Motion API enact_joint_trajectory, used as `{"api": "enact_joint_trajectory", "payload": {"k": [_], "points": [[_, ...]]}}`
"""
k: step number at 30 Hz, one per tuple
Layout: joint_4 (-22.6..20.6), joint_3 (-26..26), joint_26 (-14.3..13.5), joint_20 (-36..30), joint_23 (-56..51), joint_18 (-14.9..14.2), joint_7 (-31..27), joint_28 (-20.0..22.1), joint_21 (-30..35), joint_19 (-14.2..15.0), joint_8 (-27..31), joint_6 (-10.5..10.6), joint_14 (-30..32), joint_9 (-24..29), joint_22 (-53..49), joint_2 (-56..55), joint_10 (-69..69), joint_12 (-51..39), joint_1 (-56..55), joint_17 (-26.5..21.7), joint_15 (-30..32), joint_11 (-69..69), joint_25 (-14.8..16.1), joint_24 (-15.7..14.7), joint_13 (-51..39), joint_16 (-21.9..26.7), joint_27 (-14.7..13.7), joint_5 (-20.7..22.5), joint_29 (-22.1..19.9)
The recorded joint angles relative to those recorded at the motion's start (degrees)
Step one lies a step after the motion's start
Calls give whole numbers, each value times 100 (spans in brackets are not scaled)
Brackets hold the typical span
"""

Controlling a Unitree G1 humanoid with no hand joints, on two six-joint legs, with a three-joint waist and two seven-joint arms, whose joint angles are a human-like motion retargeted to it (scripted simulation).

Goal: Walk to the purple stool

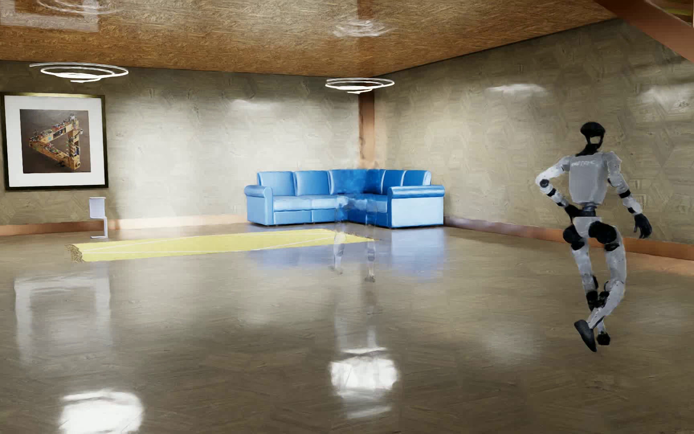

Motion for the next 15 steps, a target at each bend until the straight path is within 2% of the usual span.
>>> {"api": "enact_joint_trajectory", "payload": {"k": [1,2,3,4,5,6,7,8,9,10,11,12,13,14,15], "points": [[-103,-12,156,-1,123,5,-443,-355,-150,-320,692,-68,-314,93,92,-401,602,-283,-84,34,3,1064,-404,302,-95,252,406,373,-314],[-255,-21,-189,-96,286,5,-842,-773,-209,-745,1024,-126,-537,186,305,-775,982,-905,-49,318,-373,1876,-821,1646,-181,509,890,301,-922],[-540,-75,-808,-324,439,5,-1283,-1077,-271,-1207,1058,-183,-586,257,422,-1177,980,-1662,144,768,-532,2374,-788,3387,-241,370,1157,-273,-1418],[-883,-183,-1186,-531,509,5,-1861,-1187,-386,-1601,985,-248,-537,301,523,-1539,819,-2252,374,1202,-779,2520,-297,4244,-143,-370,1066,-829,-1436],[-1160,-331,-1304,-628,505,5,-2494,-1042,-429,-1868,874,-304,-410,313,624,-1873,565,-2543,630,1469,-987,2394,272,3925,13,-1371,673,-1019,-1019],[-1327,-483,-1334,-798,452,5,-3146,-935,-387,-1810,744,-332,-249,302,806,-2155,265,-2735,904,1571,-1066,2033,577,2942,145,-2215,208,-959,-407],[-1401,-619,-1348,-1098,323,1,-3734,-863,-372,-1667,622,-330,-119,284,970,-2393,35,-2837,1128,1606,-1066,1443,646,1676,250,-2799,-177,-798,128],[-1387,-730,-1400,-1471,143,-21,-4230,-790,-390,-1406,538,-301,-11,264,1053,-2527,-129,-2889,1316,1633,-1111,556,611,575,304,-3097,-431,-596,616],[-1311,-815,-1407,-1808,-34,-56,-4660,-764,-443,-1153,600,-250,36,246,1033,-2476,-134,-2896,1429,1653,-1243,-624,527,-176,269,-3152,-550,-299,963],[-1216,-870,-1382,-2051,-129,-113,-5032,-826,-527,-838,842,-175,45,231,912,-2207,32,-2832,1508,1662,-1321,-1998,423,-678,141,-3036,-593,-5,1150],[-1161,-886,-1322,-2140,-114,-119,-5301,-858,-626,-771,921,-95,61,232,786,-1839,401,-2691,1545,1646,-1423,-3064,226,-970,-37,-2819,-528,103,1121],[-1176,-869,-1173,-2058,16,-139,-5478,-930,-687,-484,916,-10,148,266,713,-1595,1238,-2497,1417,1633,-1237,-3319,-66,-1142,-229,-2535,-391,191,891],[-1208,-827,-971,-1795,250,-189,-5454,-939,-647,-463,749,94,653,338,744,-1468,2556,-2270,1040,1600,-1229,-2891,-544,-1222,-434,-2240,-152,208,519],[-1201,-770,-605,-1368,610,-1004,-5215,-865,-417,-461,337,211,1443,423,898,-1373,4121,-2032,429,1521,-1667,-2299,-1303,-1071,-696,-1998,178,83,329],[-890,-711,-67,-901,980,-2067,-4710,-781,-48,-522,0,305,2213,505,1086,-1160,5426,-1874,-251,1421,-2075,-1902,-2152,202,-1061,-1786,327,-48,380]]}}
